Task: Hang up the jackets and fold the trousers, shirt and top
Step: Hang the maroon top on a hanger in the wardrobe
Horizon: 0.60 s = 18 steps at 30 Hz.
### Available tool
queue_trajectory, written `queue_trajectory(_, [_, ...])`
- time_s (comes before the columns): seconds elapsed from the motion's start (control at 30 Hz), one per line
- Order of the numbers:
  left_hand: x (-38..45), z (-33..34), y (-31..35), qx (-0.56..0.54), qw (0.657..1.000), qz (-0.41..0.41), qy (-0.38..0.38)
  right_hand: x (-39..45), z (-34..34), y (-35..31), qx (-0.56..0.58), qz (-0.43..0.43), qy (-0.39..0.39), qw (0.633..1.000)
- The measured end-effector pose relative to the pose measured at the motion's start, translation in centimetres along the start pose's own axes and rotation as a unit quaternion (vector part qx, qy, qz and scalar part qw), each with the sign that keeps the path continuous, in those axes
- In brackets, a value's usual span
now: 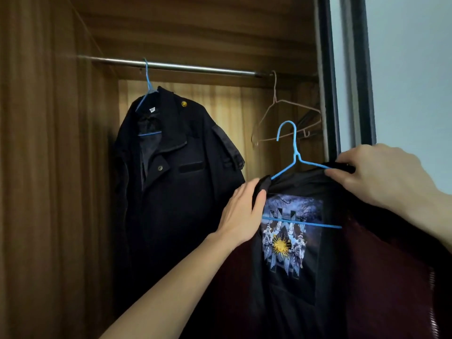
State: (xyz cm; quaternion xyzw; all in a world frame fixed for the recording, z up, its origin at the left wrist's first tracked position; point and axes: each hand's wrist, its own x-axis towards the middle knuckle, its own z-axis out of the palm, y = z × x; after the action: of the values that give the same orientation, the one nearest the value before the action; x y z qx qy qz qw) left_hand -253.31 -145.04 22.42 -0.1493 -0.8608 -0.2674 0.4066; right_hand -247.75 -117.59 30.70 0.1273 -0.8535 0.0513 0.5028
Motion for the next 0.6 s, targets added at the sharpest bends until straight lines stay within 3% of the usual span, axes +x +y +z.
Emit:
queue_trajectory(0.27, [5.7, 2.2, 2.5, -0.072, 0.997, -0.004, 0.006, 6.0, -1.5, -1.9, -0.084, -0.017, 0.051, 0.995])
queue_trajectory(0.43, [10.4, 1.6, 2.5, -0.216, 0.973, -0.073, 0.031, 9.8, -3.2, -3.1, -0.11, -0.05, 0.088, 0.989])
queue_trajectory(0.6, [13.9, 0.5, 1.1, -0.187, 0.975, -0.122, 0.012, 9.9, -3.1, -3.3, -0.107, -0.057, 0.094, 0.988])
